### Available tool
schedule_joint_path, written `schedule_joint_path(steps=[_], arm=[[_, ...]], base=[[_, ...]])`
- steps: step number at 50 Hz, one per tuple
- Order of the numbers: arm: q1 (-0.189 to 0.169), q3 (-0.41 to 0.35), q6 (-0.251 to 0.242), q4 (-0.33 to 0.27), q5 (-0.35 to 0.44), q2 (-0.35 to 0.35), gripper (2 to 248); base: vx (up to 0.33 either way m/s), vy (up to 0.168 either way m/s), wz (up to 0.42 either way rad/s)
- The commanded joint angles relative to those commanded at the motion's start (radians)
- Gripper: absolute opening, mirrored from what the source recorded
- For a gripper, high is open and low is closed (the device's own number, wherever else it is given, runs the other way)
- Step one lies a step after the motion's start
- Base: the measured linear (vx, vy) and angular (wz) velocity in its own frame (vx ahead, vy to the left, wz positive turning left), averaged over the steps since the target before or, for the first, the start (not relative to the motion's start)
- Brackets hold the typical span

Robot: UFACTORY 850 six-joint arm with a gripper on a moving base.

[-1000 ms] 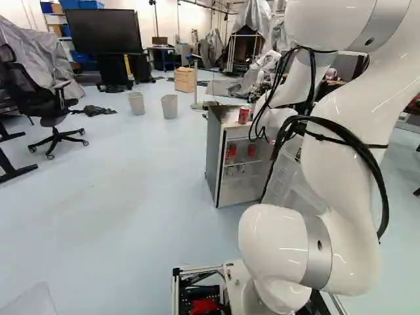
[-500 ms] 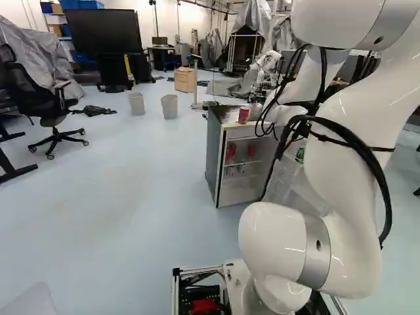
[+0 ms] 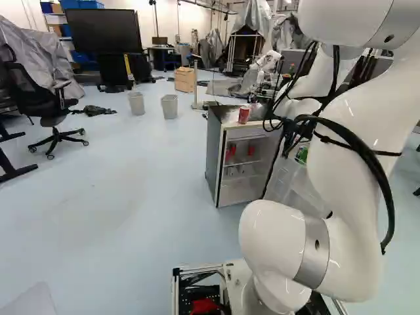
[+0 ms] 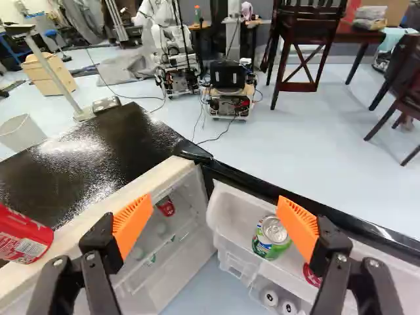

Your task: Grab a drink from the fridge

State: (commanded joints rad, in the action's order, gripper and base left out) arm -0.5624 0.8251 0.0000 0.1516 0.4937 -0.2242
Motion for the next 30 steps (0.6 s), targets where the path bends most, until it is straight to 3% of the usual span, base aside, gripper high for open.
schedule_joint_path(steps=[30], arm=[[-0.081,0.070,0.000,0.130,-0.245,0.003,247]], base=[[0.000,0.000,0.000]])
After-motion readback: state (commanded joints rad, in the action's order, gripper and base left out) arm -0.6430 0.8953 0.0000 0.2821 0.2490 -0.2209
